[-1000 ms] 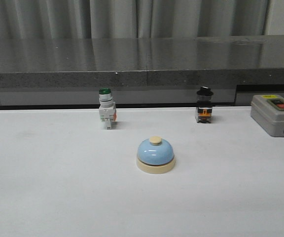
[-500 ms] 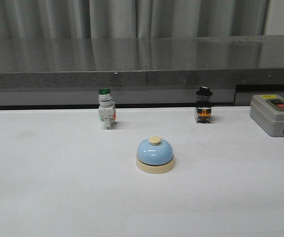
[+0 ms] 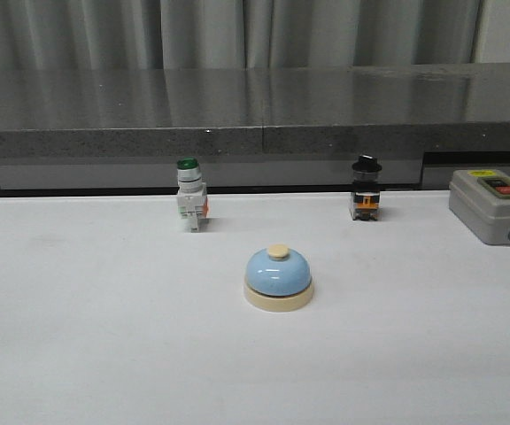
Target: Place and press bell with both arms
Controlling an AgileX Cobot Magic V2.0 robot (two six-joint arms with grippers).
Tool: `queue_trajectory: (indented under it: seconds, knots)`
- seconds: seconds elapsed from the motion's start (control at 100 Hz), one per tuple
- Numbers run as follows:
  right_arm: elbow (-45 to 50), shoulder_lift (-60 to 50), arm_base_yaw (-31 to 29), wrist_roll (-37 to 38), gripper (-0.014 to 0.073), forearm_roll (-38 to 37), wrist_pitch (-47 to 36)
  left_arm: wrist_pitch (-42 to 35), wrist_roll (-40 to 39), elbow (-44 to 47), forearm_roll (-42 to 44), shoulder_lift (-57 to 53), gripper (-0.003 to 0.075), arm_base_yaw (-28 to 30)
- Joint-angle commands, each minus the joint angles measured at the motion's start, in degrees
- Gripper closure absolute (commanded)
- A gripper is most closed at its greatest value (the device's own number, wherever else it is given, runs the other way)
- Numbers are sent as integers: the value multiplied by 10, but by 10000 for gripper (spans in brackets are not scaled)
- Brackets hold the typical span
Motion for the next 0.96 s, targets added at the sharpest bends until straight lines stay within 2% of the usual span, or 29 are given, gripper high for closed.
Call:
queue_trajectory:
  seconds: [0.0, 0.13, 0.95]
  knots:
    - [0, -9, -4, 2, 654, -4, -90, -43, -5, 24, 0, -17, 741, 1]
    - [23, -9, -5, 2, 654, -1, -137, -43, -5, 24, 0, -17, 741, 1]
    - [22, -9, -5, 2, 654, -1, -137, -43, -5, 24, 0, -17, 741, 1]
